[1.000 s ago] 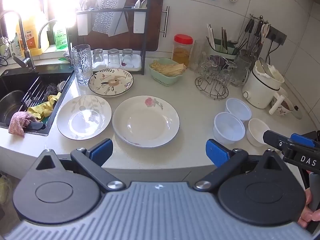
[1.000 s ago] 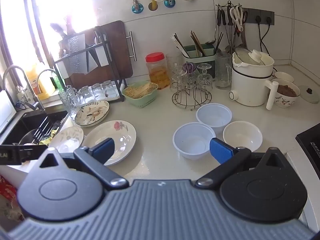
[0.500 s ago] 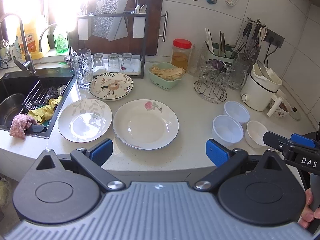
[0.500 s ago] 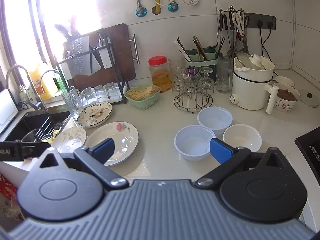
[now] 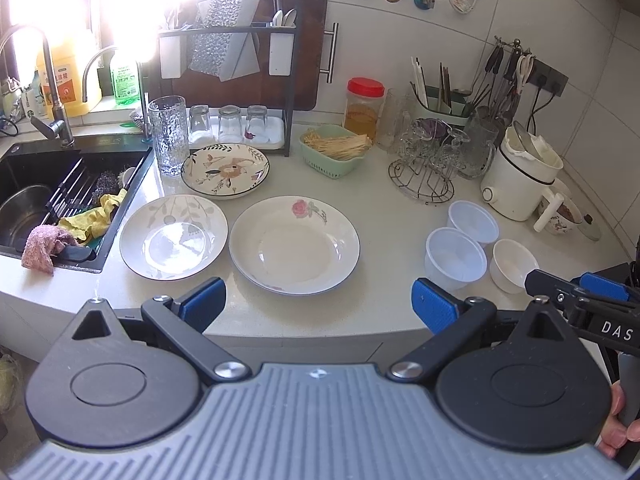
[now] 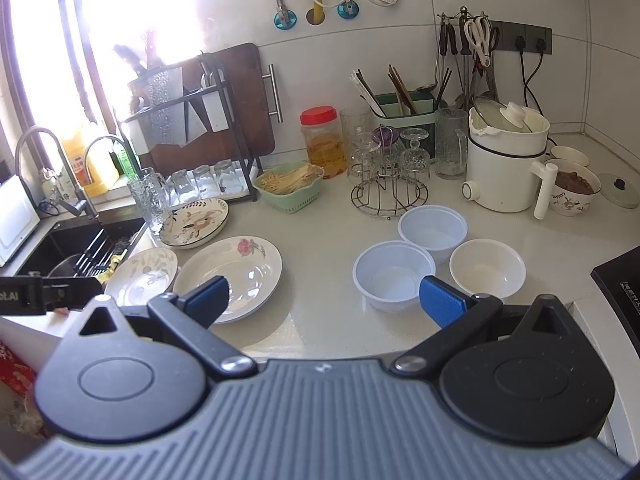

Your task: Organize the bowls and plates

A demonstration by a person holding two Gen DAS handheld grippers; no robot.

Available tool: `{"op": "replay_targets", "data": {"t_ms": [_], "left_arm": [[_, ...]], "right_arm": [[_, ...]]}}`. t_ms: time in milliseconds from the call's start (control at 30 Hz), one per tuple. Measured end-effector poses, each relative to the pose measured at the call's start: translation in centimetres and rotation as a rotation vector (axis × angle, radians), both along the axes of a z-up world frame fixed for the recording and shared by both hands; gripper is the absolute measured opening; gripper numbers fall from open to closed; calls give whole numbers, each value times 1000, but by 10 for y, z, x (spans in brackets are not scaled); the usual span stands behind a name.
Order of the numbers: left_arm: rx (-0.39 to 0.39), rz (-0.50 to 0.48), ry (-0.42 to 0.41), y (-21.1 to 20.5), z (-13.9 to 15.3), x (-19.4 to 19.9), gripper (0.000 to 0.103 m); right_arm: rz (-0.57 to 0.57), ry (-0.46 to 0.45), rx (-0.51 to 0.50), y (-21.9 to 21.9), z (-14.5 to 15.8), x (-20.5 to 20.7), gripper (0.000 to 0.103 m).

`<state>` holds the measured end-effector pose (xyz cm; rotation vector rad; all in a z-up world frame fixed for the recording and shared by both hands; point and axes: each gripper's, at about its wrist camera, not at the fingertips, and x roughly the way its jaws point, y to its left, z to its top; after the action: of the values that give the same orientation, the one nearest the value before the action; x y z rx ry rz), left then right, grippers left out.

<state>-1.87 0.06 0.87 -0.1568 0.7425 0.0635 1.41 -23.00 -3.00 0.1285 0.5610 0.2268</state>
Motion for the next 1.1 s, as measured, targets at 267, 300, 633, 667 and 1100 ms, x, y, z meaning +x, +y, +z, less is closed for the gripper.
{"op": "replay_targets", "data": {"t_ms": [267,300,633,667,1100], "left_arm": [[-8,4,-3,-2,1,-1,101],[-9,2,0,0,1,1,101],[-9,-2,-2,-3,0,1,101],[-12,-1,-2,-4,0,0,101],[-3,-5,22,-3,-9,-3,101]], "right_arm": [[-9,4,-4,-2,0,-1,103],[-7,6,-5,-3,1,0,103],[-2,0,-7,-5,3,-1,103],[0,-1,-8,-5,4,-1,103],[19,14,1,-5,1,-1,103]]}}
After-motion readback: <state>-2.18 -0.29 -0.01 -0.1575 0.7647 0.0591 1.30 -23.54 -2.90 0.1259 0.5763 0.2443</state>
